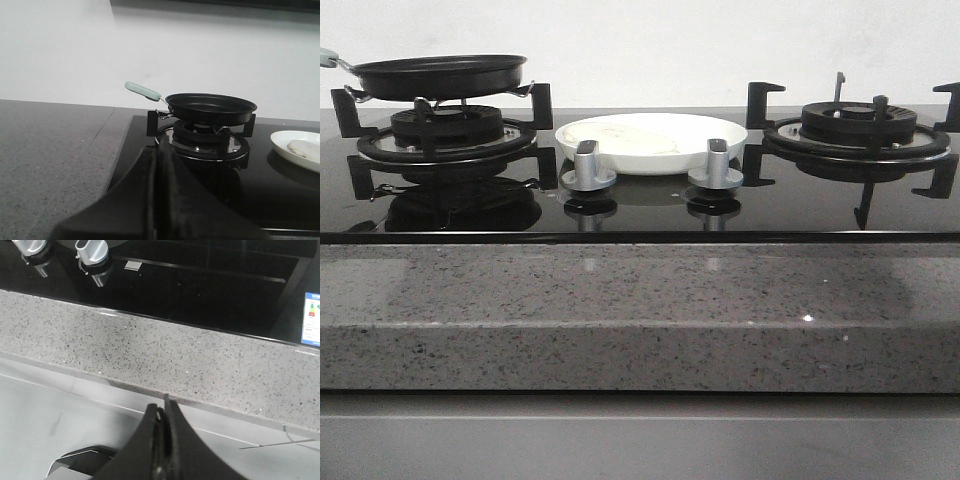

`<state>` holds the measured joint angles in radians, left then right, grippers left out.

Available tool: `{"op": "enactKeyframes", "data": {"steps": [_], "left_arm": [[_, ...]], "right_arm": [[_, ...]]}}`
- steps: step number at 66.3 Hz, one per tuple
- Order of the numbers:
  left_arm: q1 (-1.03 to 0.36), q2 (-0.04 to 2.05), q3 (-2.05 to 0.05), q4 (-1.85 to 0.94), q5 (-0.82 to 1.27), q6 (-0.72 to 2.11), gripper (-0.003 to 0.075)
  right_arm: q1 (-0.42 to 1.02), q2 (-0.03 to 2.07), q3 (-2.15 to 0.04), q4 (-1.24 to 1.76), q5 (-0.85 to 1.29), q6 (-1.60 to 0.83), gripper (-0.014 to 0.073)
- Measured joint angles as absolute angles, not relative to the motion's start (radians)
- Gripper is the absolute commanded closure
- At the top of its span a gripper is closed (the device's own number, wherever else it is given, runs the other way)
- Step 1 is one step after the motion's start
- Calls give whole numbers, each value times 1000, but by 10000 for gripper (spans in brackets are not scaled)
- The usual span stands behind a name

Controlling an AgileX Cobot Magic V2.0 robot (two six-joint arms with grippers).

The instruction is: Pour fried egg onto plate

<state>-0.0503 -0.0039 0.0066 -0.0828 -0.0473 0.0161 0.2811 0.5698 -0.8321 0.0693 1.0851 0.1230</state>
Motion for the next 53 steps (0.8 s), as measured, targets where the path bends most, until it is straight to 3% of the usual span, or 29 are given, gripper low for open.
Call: {"op": "enactKeyframes", "data": {"steps": [53], "left_arm": [[-50,-4,7,-92,-40,38,740]], "right_arm": [[281,570,-832,69,1085,123,662]]}}
